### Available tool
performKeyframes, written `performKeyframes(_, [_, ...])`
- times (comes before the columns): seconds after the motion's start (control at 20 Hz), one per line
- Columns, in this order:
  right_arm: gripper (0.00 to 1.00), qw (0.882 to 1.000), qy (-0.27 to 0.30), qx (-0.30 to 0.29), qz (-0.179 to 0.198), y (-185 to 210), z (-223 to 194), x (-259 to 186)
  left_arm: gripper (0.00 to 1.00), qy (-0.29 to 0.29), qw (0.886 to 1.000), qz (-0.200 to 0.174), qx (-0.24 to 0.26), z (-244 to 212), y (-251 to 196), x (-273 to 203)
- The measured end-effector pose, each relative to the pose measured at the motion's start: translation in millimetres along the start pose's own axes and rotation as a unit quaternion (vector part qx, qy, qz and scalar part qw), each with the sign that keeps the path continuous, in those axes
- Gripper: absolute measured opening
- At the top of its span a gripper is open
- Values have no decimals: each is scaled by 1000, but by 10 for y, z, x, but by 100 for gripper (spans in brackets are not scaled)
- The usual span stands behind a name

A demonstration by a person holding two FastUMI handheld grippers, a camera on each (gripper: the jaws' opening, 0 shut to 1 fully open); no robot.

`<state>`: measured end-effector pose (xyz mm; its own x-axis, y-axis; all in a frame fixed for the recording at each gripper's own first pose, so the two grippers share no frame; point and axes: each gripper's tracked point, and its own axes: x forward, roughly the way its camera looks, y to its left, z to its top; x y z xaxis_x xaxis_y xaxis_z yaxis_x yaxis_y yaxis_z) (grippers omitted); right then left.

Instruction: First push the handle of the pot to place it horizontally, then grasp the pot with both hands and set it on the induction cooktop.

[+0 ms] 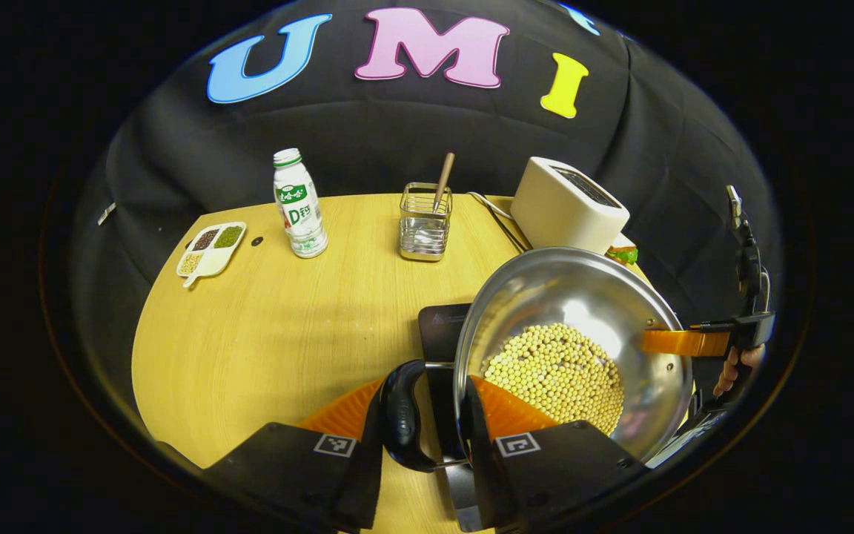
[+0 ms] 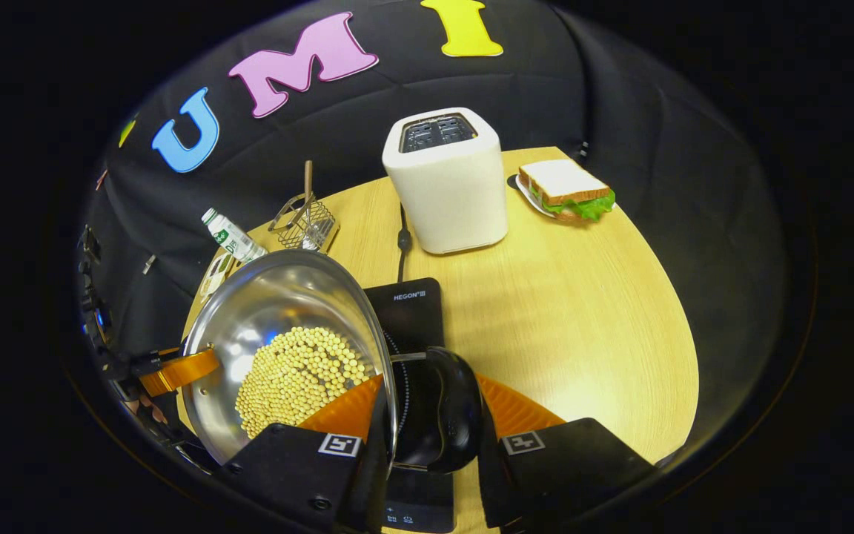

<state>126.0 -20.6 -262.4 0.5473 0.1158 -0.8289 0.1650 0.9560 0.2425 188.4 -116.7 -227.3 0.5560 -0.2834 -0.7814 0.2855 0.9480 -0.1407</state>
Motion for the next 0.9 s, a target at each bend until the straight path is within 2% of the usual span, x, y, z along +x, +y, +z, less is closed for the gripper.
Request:
performKeyframes(0.15, [54, 1000, 2, 4, -2, -65, 3, 35, 53, 1, 1000, -2, 0, -4, -56, 76])
performKeyframes(0.2, [50, 1000, 2, 3, -2, -65, -2, 49, 54, 1, 1000, -3, 0, -8, -58, 94])
performKeyframes(0.25, [50, 1000, 3, 3, -2, -68, 1, 57, 53, 0, 1000, -3, -1, -9, -60, 111])
performKeyframes(0.3, [54, 1000, 3, 2, -2, -69, 3, 64, 55, 2, 1000, -3, -2, -17, -52, 118])
performKeyframes(0.6, [54, 1000, 6, 2, -1, -11, -16, 141, 53, -1, 1000, 2, -8, -60, 27, 165])
performKeyframes(0.65, [50, 1000, 7, 2, -1, -11, -27, 164, 53, -2, 1000, 2, -10, -63, 22, 188])
performKeyframes(0.7, [54, 1000, 4, 1, -2, -15, -17, 144, 53, -2, 1000, 0, -9, -70, 24, 208])
performKeyframes(0.9, [54, 1000, -2, -2, -4, -23, -4, 144, 54, -7, 1000, -14, -27, -88, 9, 268])
